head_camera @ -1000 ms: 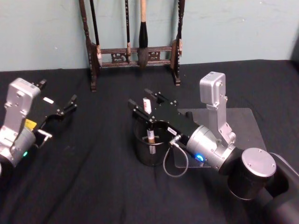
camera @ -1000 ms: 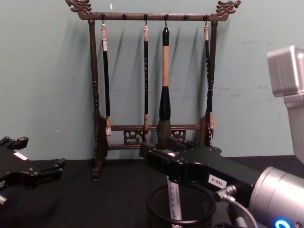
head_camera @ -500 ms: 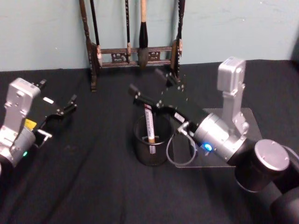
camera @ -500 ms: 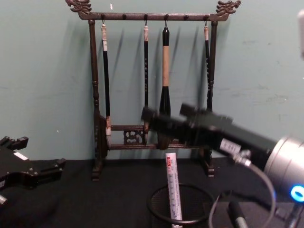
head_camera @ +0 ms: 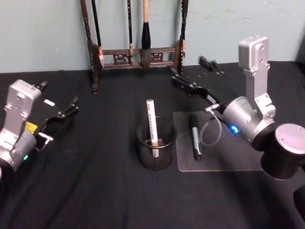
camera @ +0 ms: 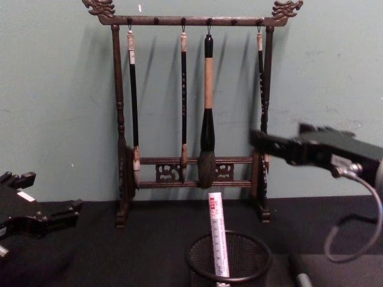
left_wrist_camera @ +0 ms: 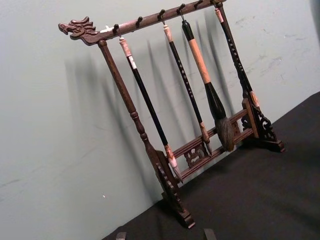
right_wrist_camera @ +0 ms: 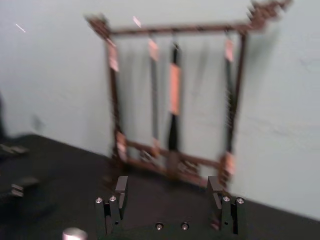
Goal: Pick up the water-based marker from the table and place it into the pen holder.
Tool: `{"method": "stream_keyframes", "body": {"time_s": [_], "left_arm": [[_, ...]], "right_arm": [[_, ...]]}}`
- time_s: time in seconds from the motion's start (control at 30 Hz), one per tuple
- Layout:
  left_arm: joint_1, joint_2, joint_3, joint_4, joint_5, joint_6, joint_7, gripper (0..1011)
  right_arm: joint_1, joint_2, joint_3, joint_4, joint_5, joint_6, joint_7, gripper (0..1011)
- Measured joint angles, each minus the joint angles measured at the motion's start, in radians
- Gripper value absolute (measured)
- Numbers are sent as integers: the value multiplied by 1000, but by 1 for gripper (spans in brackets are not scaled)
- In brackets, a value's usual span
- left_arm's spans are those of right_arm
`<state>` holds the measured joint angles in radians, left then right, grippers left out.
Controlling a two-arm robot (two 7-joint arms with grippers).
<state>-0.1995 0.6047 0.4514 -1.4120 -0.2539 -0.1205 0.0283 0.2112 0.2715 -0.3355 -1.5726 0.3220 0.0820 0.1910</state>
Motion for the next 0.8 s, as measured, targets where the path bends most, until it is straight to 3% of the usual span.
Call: {"method": "stream_keyframes", "body": {"time_s": [0.17,0.2,0.37,0.6,0.8], "left_arm": [[0,0,0,0,0,0,0,1001],[0,0,0,0,0,0,0,1001],[0,0,0,0,0,0,0,1001],[0,0,0,0,0,0,0,1001],[0,0,0,0,0,0,0,1001]], "right_arm": [[25,13,6,29,-73,175,-84,1002],[25,13,6,29,-73,175,-84,1002],[51,11,-9,72,-113,351,-115,1002],[70,-11,-25,111,-136,466,-121,1003],[76,-33,-31,138,-153,498,-124,1002]]}}
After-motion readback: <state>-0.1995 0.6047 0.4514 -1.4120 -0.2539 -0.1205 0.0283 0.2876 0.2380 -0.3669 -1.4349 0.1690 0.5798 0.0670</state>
